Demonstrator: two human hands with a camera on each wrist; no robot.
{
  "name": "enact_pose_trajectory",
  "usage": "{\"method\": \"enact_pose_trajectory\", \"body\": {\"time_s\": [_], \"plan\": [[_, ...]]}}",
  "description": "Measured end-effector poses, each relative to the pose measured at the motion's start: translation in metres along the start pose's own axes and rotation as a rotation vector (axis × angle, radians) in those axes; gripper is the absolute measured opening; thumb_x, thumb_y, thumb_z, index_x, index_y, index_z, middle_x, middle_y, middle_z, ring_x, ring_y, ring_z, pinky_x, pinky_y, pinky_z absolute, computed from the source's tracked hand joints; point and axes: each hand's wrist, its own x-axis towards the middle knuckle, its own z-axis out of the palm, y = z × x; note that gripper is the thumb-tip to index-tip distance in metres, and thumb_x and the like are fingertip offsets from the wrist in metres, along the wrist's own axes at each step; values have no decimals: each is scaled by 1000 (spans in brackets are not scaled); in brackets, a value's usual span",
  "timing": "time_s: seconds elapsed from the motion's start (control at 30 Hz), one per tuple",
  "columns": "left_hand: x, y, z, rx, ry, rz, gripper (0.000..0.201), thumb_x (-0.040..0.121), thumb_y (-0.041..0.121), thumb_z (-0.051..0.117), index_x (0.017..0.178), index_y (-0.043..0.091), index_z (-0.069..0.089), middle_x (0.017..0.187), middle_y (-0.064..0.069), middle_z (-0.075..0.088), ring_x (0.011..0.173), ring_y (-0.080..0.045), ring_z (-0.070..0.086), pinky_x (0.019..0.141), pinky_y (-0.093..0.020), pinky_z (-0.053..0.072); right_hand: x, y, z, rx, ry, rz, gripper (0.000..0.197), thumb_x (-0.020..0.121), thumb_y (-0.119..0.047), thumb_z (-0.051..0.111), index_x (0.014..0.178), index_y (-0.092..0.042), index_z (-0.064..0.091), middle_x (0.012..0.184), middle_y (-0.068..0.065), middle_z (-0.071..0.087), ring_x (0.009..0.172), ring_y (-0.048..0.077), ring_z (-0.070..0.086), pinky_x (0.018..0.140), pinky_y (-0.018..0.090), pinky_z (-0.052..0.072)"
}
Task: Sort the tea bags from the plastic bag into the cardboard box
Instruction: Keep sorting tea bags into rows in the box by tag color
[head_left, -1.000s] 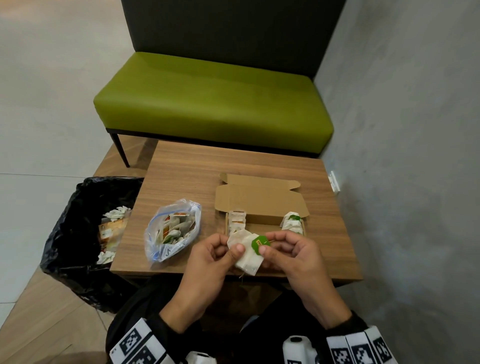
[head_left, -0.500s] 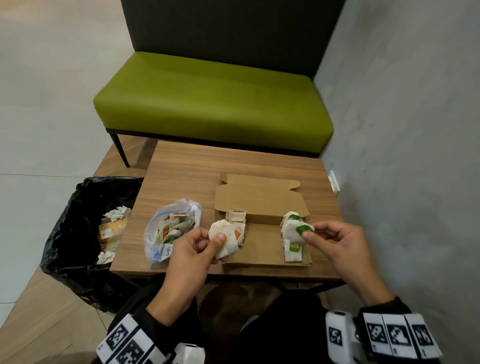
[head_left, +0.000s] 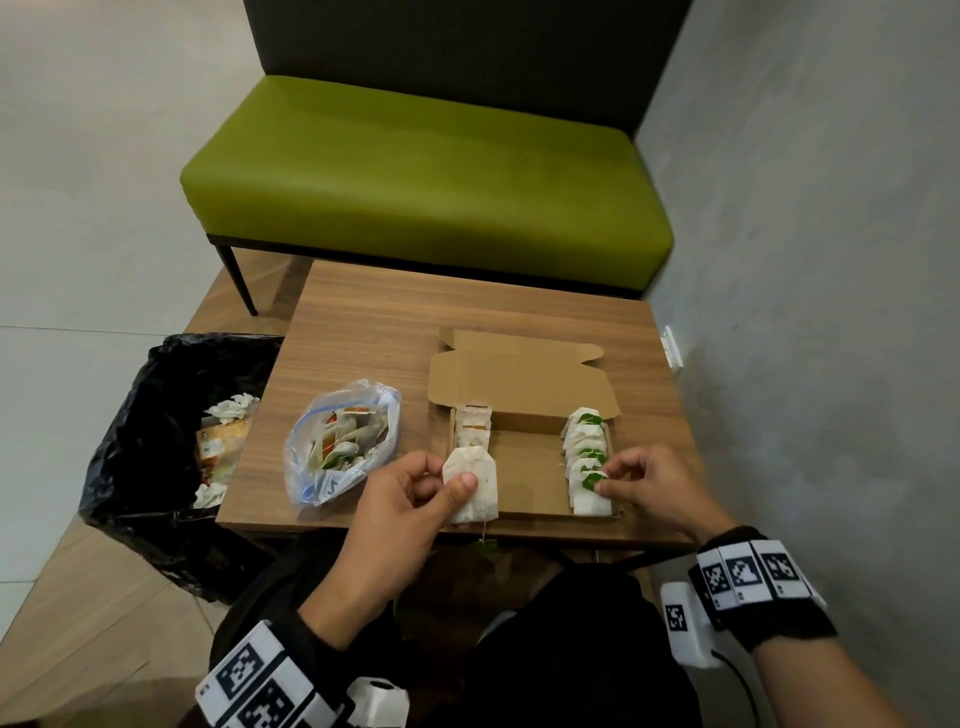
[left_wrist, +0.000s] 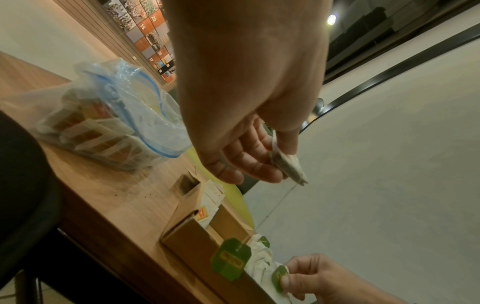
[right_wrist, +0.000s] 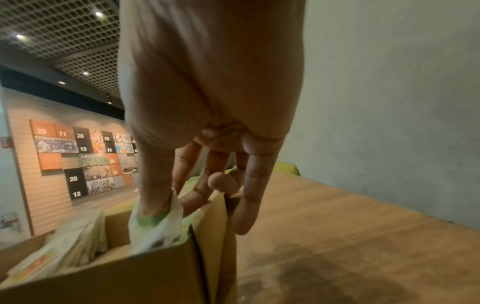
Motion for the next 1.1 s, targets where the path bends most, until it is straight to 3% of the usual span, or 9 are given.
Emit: {"method": "enact_pose_trajectory", "body": {"time_s": [0.07,0.17,0.27,0.4,0.53,0.7,0.87,1.0,1.1], "plan": [[1,-1,2,-9,-4,-14,30,82,31,68,96,4,66,80,-13,76,75,-18,72,69,-25,53,4,2,3,-108,57,2,13,79,-21,82,79,-29,71,80,-3,69,73,13,59,64,30,46],[3,-1,4,-5,-11,-12,23,87,23,67,97,3,66,78,-11,76,71,-13,71,65,-21,52,7,2,9,-286,110,-23,12,81,-27,81,86,-32,71,80,-3,64,75,17,61,70,38,50],[4,0,5,14,-24,-7,30,84,30,67,99,4,67,81,-12,76,77,-20,73,71,-27,56,6,0,15,-382,112,-2,16,85,-28,76,100,-27,72,82,-7,63,76,10,59,64,27,45],[5,2,4,25,-46,-4,33,82,32,67,98,3,66,82,-13,76,80,-27,74,75,-32,58,3,-3,13,-501,141,-38,17,87,-27,73,104,-23,74,82,-9,63,78,10,57,71,29,50],[6,1,2,17,-45,-9,23,88,22,67,98,2,65,80,-12,76,71,-18,72,65,-20,53,0,-7,8,-655,159,-35,14,90,-29,67,103,-26,73,88,-5,67,84,14,61,73,33,53],[6,3,1,18,-42,-2,24,87,25,67,98,3,66,81,-13,76,72,-17,71,68,-22,52,3,-4,8,-759,197,12,15,87,-31,65,100,-28,72,81,-6,64,79,15,60,68,34,54],[5,6,2,3,-48,-19,19,90,20,66,101,5,66,82,-14,76,74,-19,73,69,-22,53,-1,-4,7,-619,174,54,28,86,-26,69,114,-28,70,84,-7,63,80,12,59,69,30,51],[4,10,4,-33,-54,-34,16,91,18,66,99,5,68,77,-15,75,70,-15,71,66,-21,52,-26,-24,3,-341,306,-116,31,81,-23,75,111,-28,71,81,-9,63,69,10,57,62,28,48],[2,13,9,-58,-64,-39,14,91,17,66,95,3,68,69,-9,74,65,-10,68,66,-20,52,-61,-57,19,133,7,-272,42,76,-24,82,113,-40,69,83,-6,66,68,9,57,65,27,52]]}}
